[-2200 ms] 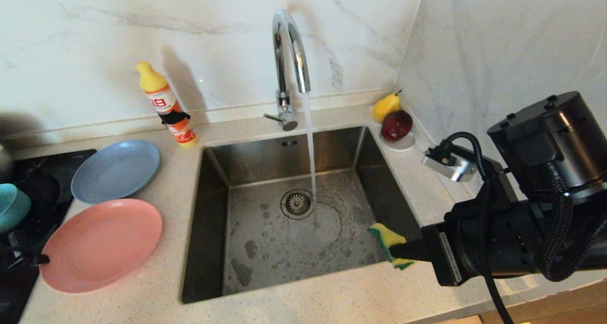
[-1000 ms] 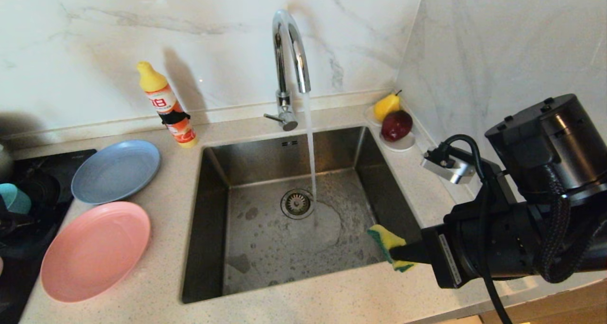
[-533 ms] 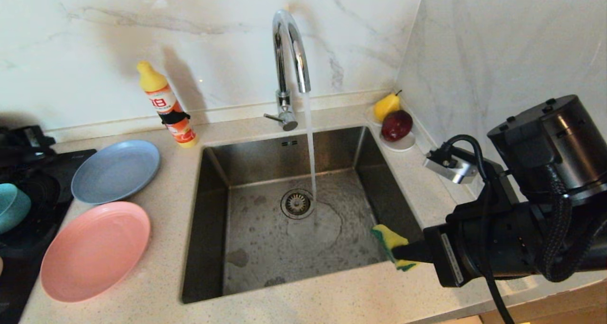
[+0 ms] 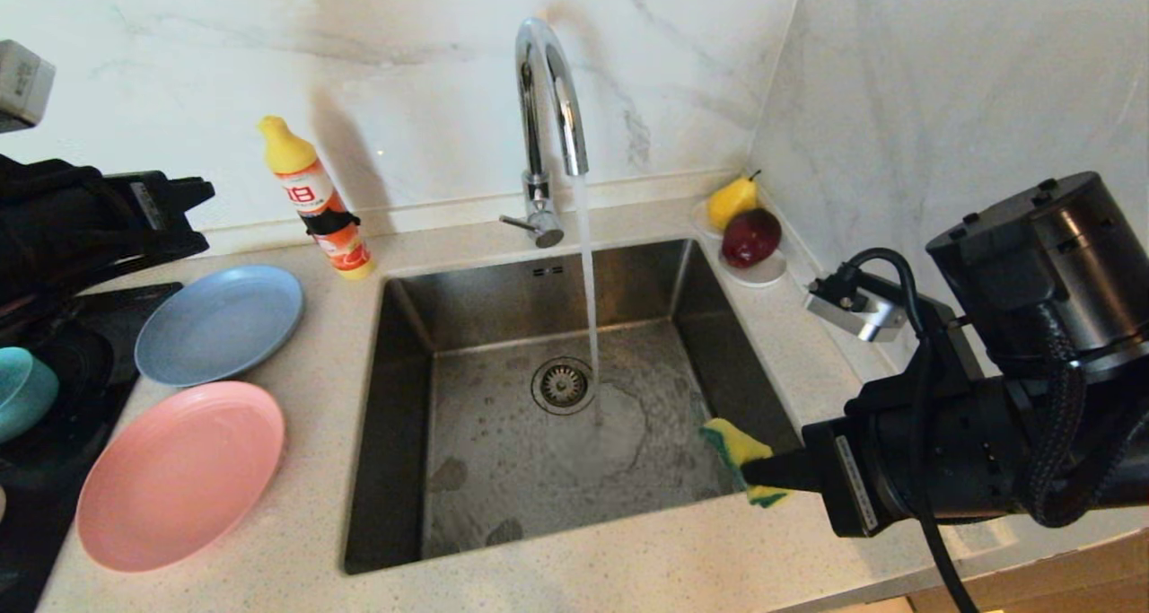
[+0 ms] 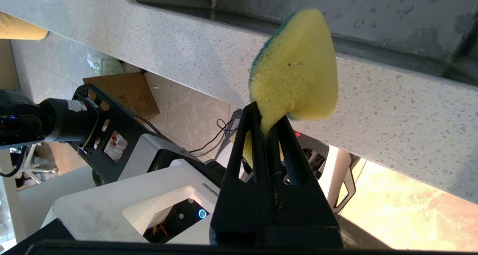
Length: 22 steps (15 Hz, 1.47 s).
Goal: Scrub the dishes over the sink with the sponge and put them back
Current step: Place the plate on the table, then put down the sponge
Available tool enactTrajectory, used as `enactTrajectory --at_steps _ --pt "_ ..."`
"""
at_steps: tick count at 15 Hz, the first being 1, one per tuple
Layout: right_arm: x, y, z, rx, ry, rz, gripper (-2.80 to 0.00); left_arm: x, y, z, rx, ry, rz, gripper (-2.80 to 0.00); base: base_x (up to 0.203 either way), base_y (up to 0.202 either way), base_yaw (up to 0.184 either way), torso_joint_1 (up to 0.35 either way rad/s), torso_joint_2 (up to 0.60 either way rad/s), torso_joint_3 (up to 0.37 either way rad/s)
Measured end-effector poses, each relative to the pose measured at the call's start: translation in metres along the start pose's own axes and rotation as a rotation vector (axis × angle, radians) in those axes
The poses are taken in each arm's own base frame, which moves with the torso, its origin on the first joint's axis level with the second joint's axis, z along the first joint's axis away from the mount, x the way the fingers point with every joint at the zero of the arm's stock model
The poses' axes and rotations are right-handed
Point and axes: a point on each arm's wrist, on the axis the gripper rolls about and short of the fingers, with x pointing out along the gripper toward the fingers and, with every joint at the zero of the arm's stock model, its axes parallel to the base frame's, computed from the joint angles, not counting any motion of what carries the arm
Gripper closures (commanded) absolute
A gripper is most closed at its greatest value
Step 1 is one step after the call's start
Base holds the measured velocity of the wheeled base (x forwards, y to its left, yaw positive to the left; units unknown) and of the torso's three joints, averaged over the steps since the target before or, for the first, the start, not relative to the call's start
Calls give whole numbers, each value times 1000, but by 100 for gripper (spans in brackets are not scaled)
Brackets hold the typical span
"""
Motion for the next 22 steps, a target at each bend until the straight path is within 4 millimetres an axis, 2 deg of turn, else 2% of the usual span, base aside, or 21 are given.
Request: enactTrajectory --at_steps 2,5,9,11,14,17,19,22 --pt "-2 1 0 -1 -4 2 0 -37 -8 6 5 -50 -8 0 0 0 0 0 0 0" --pt "-4 0 -2 0 -5 4 0 -102 -16 -9 17 -89 11 0 0 0 0 0 0 0" --pt "-7 -1 -5 1 -4 3 0 -185 -24 -65 73 -68 -4 0 0 0 0 0 0 0" --pt "-9 -1 -6 0 -7 3 0 -218 -27 -95 116 -42 -37 0 0 0 0 0 0 0" --pt "-11 0 -4 -3 -16 8 0 -242 -27 -158 140 87 -38 0 0 0 0 0 0 0" --pt "-13 1 -3 -6 -22 12 0 -258 -26 -196 163 90 -2 0 0 0 0 0 0 0" --pt "-14 1 -3 -8 -26 14 0 -263 -25 -210 143 96 21 0 0 0 0 0 0 0" --pt "-13 0 -6 -6 -22 4 0 -264 -25 -213 134 64 34 0 0 0 0 0 0 0"
